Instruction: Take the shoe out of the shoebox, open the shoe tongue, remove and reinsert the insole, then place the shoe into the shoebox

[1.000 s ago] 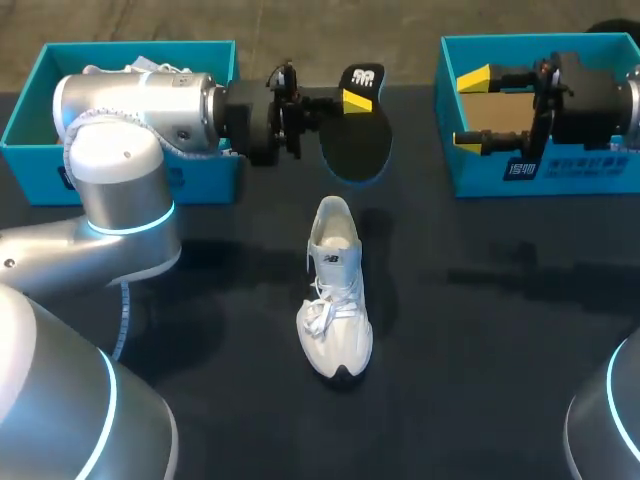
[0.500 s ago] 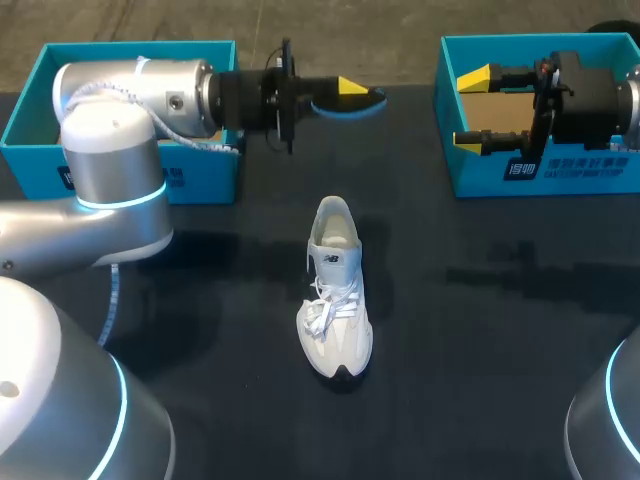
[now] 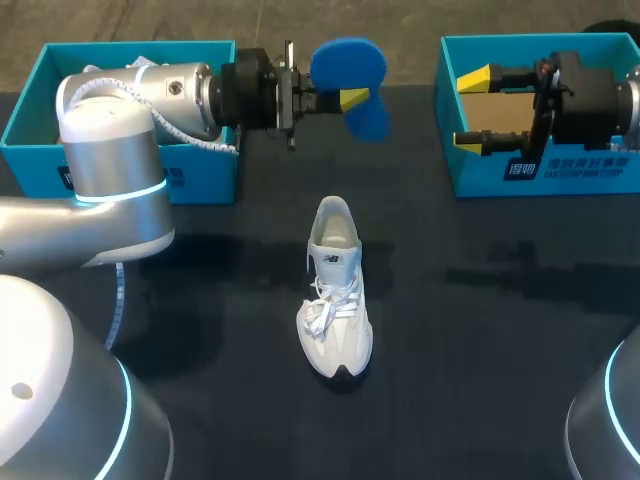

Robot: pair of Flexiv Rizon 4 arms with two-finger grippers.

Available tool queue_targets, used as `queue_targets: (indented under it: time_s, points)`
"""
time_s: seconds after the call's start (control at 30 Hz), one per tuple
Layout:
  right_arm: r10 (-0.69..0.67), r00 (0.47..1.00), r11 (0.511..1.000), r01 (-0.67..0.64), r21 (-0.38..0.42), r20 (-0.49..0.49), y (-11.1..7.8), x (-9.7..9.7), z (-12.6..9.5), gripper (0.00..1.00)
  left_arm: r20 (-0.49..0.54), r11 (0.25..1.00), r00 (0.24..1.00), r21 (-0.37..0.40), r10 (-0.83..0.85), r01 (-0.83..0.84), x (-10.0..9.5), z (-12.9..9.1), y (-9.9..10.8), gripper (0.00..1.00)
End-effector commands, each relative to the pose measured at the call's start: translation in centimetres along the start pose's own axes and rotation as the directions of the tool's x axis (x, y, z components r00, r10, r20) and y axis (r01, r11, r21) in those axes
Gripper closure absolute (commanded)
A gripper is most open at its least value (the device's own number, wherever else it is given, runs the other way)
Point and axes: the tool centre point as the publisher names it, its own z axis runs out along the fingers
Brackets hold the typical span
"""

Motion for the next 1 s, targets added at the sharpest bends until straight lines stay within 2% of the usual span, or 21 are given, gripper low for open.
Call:
queue_targets:
  time_s: [0.03, 0.17, 0.2, 0.23, 0.27, 0.3, 0.47, 0.57, 1.0]
  points:
    - [0.001, 1.0, 1.0, -0.001, -0.001, 0.001, 0.0, 0.0, 0.1, 0.0, 0.045, 0.908, 0.907, 0.038, -0.42, 0.418, 0.0, 0.1, 0.0, 1.0]
    - [0.001, 1.0, 1.0, -0.001, -0.001, 0.001, 0.0, 0.0, 0.1, 0.0, 0.026, 0.761, 0.76, 0.016, -0.649, 0.649, 0.6, -0.3, -0.3, 1.0]
    - [0.001, 1.0, 1.0, -0.001, -0.001, 0.001, 0.0, 0.0, 0.1, 0.0, 0.038, 0.676, 0.675, 0.014, -0.737, 0.737, 0.7, -0.4, -0.3, 1.0]
    - [0.001, 1.0, 1.0, -0.001, -0.001, 0.001, 0.0, 0.0, 0.1, 0.0, 0.022, 0.656, 0.657, -0.019, -0.754, 0.754, 1.0, -0.5, -0.3, 1.0]
    - [0.001, 1.0, 1.0, -0.001, -0.001, 0.001, 0.0, 0.0, 0.1, 0.0, 0.056, 0.594, 0.593, 0.002, -0.803, 0.804, 1.2, -0.6, -0.3, 1.0]
    - [0.001, 1.0, 1.0, -0.001, -0.001, 0.001, 0.0, 0.0, 0.1, 0.0, 0.047, 0.543, 0.543, -0.02, -0.838, 0.84, 1.5, -0.7, -0.4, 1.0]
    - [0.001, 1.0, 1.0, -0.001, -0.001, 0.001, 0.0, 0.0, 0.1, 0.0, 0.043, 0.308, 0.306, 0.04, -0.951, 0.951, 2.2, -0.8, -0.5, 1.0]
    - [0.001, 1.0, 1.0, -0.001, -0.001, 0.001, 0.0, 0.0, 0.1, 0.0, 0.051, 0.215, 0.212, 0.058, -0.976, 0.975, 2.0, -0.9, -0.4, 1.0]
    - [0.001, 1.0, 1.0, -0.001, -0.001, 0.001, 0.0, 0.0, 0.1, 0.0, 0.051, 0.215, 0.212, 0.058, -0.976, 0.975, 2.0, -0.9, -0.4, 1.0]
